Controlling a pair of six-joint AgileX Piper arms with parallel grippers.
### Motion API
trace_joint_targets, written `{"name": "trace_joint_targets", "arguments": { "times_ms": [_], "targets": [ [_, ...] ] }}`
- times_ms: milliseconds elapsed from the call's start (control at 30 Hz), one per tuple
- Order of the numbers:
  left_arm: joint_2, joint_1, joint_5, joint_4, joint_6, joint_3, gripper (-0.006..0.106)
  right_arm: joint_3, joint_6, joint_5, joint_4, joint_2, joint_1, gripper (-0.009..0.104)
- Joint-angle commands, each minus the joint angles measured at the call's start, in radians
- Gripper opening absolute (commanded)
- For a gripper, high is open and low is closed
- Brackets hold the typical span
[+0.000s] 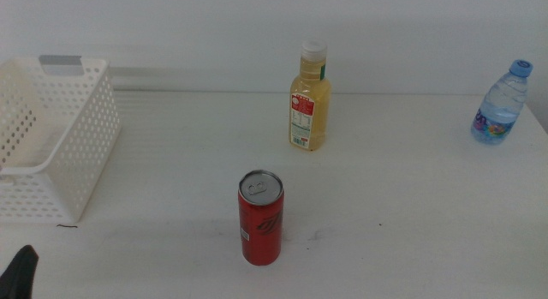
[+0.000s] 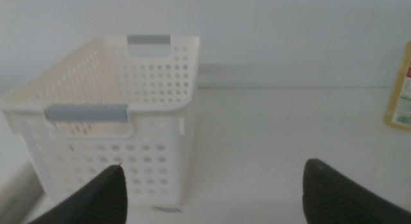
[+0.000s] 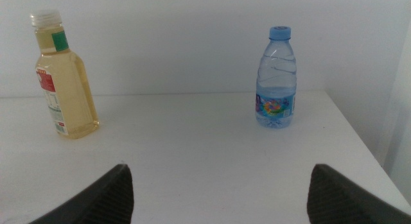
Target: Use arms to grab the bottles and put them into the dustbin to the left of the table.
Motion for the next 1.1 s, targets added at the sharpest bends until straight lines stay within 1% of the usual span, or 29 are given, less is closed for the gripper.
{"name": "trace_joint_targets", "arguments": {
  "times_ms": [0,67,133,267,333,467,567,667,1067],
  "targets": [
    [0.029,-0.005,-0.014,-0.056,-0.001,0.001,0.094,0.003,-0.003,-0.010,-0.012,-0.004,-0.007,0.081],
    [0.149,-0.088,-0.041,-0.179,0.028,0.001,0.094,0.003,-0.003,-0.010,-0.012,-0.004,-0.007,0.081],
    [0.314,-0.205,-0.134,-0.233,0.086,0.001,0.094,0.003,-0.003,-0.010,-0.012,-0.004,-0.007,0.081],
    [0.599,-0.457,-0.417,-0.223,0.094,0.001,0.094,0.003,-0.003,-0.010,-0.012,-0.004,-0.007,0.081],
    [0.705,-0.572,-0.521,-0.223,0.089,0.001,0.094,0.003,-0.003,-0.010,-0.012,-0.004,-0.007,0.081],
    [0.919,-0.724,-0.729,-0.235,0.089,0.001,0.094,0.003,-0.003,-0.010,-0.012,-0.004,-0.007,0.081],
    [1.052,-0.769,-0.892,-0.235,0.084,0.001,0.094,0.003,-0.003,-0.010,-0.012,-0.004,-0.007,0.081],
    [1.131,-0.769,-1.022,-0.206,0.070,0.001,0.094,0.003,-0.003,-0.010,-0.012,-0.004,-0.007,0.081],
    [1.145,-0.769,-1.092,-0.196,0.053,0.001,0.094,0.003,-0.003,-0.010,-0.012,-0.004,-0.007,0.081]
  ]
}}
